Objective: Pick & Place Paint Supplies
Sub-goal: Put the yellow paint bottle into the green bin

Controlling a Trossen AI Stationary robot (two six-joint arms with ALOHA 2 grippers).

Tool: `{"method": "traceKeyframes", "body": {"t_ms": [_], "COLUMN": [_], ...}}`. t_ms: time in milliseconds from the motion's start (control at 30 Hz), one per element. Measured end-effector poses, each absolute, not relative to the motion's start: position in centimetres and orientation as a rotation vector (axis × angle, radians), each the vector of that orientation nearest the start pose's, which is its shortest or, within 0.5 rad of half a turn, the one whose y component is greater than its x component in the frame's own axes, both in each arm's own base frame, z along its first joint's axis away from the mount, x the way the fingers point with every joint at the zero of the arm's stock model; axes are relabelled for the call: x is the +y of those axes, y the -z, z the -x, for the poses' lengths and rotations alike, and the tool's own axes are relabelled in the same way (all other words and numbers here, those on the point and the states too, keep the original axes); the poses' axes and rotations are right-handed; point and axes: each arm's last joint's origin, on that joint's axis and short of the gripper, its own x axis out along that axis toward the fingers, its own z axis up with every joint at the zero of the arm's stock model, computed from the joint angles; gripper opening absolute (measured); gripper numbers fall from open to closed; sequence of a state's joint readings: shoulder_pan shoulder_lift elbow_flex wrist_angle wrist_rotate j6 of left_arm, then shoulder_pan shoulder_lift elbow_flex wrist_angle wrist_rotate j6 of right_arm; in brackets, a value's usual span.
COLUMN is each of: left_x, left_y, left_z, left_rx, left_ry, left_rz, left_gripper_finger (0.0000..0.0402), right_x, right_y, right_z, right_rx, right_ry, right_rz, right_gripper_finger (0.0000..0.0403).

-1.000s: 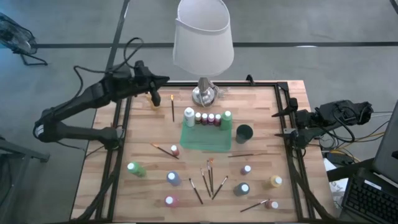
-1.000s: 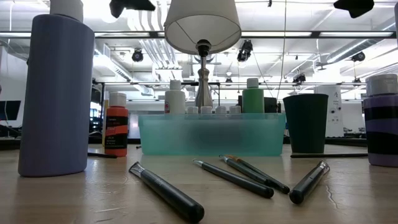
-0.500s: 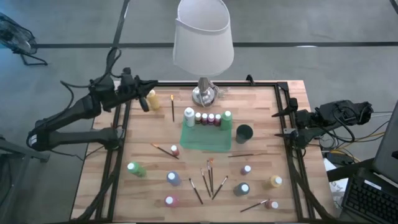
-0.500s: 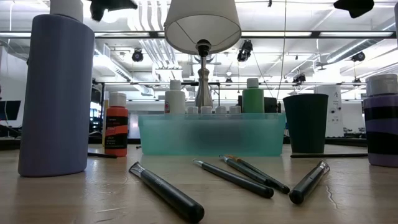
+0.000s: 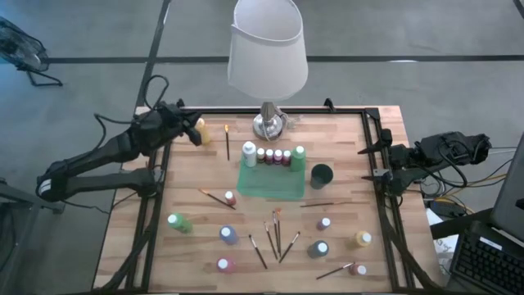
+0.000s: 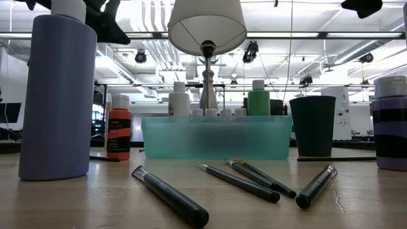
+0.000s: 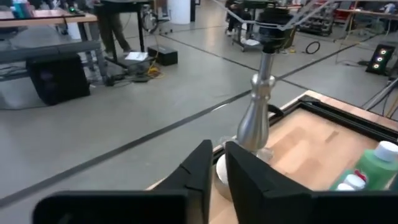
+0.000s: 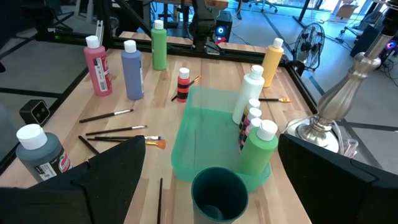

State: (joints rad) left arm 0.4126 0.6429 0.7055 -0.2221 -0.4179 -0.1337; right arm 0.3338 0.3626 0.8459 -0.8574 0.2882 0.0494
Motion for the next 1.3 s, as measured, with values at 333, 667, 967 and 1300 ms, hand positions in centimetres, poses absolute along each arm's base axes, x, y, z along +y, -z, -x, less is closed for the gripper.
{"method": "traceKeyframes", "body": {"t_ms": [333, 667, 967, 1300], "left_x": [7.4, 8.2, 9.0, 9.9], "left_y": [-30.7, -28.6, -28.2, -27.1], "left_z": [-12.3, -14.1, -14.8, -15.7], "left_rx": [0.193, 0.279, 0.414, 0.485], "left_ry": [-1.118, -1.175, -1.189, -1.161], "left_rz": [0.194, 0.337, 0.421, 0.474], "left_gripper_finger": [0.0173, 0.0217, 0.0261, 0.0268], "right_x": [0.9, 0.9, 0.9, 0.9], "right_y": [-32.9, -32.9, -32.9, -32.9], "right_z": [-5.1, -5.1, -5.1, -5.1], "right_rx": [0.357, 0.357, 0.357, 0.357], "right_ry": [-0.036, -0.036, -0.036, -0.036], "right_rz": [0.065, 0.064, 0.064, 0.066], "right_gripper_finger": [0.0364, 0.0364, 0.0364, 0.0364]}}
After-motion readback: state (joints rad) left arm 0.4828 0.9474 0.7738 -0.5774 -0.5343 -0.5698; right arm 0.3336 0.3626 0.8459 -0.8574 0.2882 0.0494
